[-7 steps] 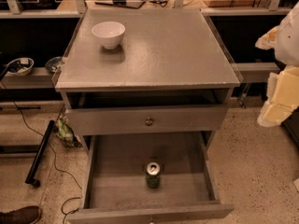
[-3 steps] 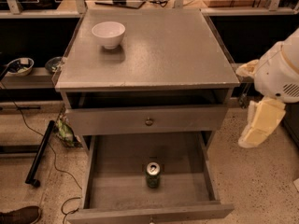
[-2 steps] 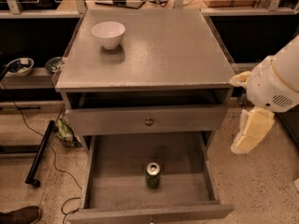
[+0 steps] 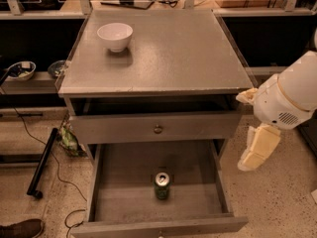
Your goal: Pick green can from middle drawer and place on counter
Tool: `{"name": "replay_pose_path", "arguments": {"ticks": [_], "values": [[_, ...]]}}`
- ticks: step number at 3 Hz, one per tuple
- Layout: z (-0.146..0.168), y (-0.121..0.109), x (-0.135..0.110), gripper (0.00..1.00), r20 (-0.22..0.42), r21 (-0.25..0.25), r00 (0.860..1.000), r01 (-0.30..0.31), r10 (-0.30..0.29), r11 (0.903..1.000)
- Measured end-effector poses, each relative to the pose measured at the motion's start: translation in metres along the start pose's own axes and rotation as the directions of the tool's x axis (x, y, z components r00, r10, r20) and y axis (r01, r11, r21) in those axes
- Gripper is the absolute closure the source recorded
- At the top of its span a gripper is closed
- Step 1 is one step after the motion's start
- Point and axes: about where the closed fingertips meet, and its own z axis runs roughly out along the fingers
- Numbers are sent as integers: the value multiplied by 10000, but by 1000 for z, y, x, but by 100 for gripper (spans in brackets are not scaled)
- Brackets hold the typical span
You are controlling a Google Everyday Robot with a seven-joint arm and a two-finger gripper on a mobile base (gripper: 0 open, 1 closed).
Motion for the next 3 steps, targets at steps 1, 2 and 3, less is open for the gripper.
{"name": "replay_pose_path", "arguments": {"ticks": [1, 2, 3], "values": [[12, 1, 5, 0, 282, -161, 9996, -92, 97, 9998], [27, -1, 9, 0, 796, -242, 9968, -13, 32, 9997], [60, -7, 21, 0, 1471, -307, 9891, -20, 65, 9995]]}}
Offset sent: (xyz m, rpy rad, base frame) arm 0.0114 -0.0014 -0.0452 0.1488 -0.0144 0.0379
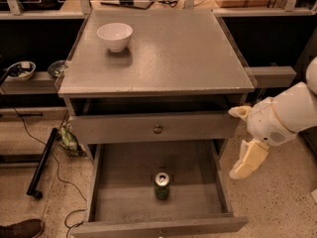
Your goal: Pick green can from middle drawer and place on counter
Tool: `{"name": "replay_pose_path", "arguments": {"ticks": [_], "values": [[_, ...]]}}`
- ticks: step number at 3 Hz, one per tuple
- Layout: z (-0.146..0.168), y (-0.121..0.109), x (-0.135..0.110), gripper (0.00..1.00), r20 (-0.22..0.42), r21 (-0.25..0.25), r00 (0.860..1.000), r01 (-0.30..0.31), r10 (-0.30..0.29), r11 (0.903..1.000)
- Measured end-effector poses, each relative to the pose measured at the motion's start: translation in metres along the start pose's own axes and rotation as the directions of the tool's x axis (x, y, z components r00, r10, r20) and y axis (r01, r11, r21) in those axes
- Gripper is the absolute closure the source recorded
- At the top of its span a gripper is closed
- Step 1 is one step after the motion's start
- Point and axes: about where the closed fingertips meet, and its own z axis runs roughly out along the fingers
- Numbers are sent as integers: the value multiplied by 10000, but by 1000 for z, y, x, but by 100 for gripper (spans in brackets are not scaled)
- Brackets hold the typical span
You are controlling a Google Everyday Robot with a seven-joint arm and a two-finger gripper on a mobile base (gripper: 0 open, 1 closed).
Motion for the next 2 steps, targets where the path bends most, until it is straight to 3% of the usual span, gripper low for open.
{"name": "replay_pose_path", "arguments": {"ticks": [1, 2], "values": [[0, 0, 0, 0, 2, -2, 10000, -2, 2, 10000], [20, 2, 15, 0, 198, -171, 9995, -240, 243, 9996]]}}
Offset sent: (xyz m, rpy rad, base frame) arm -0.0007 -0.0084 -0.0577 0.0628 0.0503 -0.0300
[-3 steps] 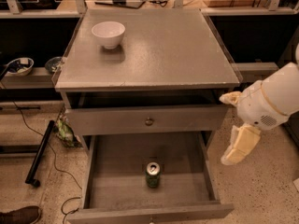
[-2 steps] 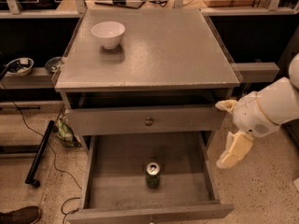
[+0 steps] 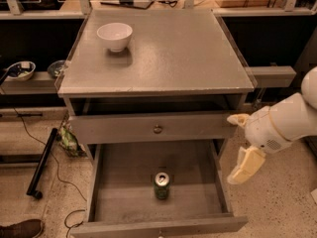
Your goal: Pick green can from middle drawer and place on counter
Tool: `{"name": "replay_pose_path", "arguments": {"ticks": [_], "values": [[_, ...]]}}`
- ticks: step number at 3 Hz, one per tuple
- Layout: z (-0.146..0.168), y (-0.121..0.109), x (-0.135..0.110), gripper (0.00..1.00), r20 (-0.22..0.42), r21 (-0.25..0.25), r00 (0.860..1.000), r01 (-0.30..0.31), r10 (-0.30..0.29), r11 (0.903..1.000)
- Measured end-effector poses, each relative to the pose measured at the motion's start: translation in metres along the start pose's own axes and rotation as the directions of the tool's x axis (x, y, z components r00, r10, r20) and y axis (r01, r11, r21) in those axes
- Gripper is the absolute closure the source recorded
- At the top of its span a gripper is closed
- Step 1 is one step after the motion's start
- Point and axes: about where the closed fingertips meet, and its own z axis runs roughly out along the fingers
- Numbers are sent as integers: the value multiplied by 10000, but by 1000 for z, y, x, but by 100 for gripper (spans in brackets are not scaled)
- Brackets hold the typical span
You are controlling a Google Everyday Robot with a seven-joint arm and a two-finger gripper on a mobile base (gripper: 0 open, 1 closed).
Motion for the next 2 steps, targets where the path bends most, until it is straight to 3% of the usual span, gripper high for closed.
{"name": "replay_pose_path", "arguments": {"ticks": [1, 2], "values": [[43, -3, 29, 0, 665, -341, 9964, -494, 516, 9982], [43, -3, 29, 0, 665, -342, 9965, -494, 516, 9982]]}}
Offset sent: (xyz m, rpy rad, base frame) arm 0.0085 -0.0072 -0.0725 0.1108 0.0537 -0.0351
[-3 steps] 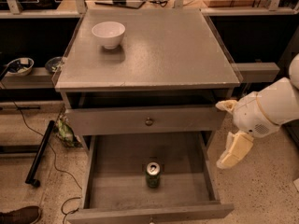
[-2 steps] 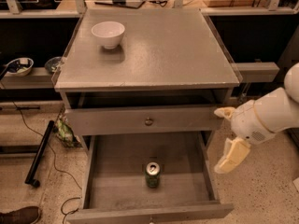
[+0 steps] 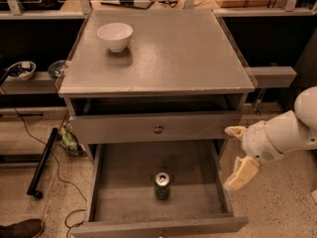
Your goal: Pick green can from middle drawer and place on counter
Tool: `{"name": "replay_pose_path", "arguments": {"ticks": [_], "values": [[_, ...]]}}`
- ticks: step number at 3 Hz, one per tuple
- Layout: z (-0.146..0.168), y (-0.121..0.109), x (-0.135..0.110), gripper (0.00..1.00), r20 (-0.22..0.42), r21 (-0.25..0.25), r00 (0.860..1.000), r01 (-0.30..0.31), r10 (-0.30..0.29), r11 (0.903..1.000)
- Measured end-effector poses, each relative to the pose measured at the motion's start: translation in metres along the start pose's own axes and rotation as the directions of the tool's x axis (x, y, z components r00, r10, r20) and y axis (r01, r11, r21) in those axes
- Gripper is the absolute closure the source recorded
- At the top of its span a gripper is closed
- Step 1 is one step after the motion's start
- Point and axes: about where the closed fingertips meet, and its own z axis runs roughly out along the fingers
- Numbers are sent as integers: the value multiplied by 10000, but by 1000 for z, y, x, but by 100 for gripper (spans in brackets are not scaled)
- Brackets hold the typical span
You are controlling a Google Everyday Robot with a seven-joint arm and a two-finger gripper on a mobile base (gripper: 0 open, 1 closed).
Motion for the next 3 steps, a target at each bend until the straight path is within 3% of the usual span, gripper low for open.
{"name": "replay_pose_path", "arguments": {"ticks": [3], "values": [[63, -17, 24, 0, 1683, -270, 9829, -715, 750, 9971]]}}
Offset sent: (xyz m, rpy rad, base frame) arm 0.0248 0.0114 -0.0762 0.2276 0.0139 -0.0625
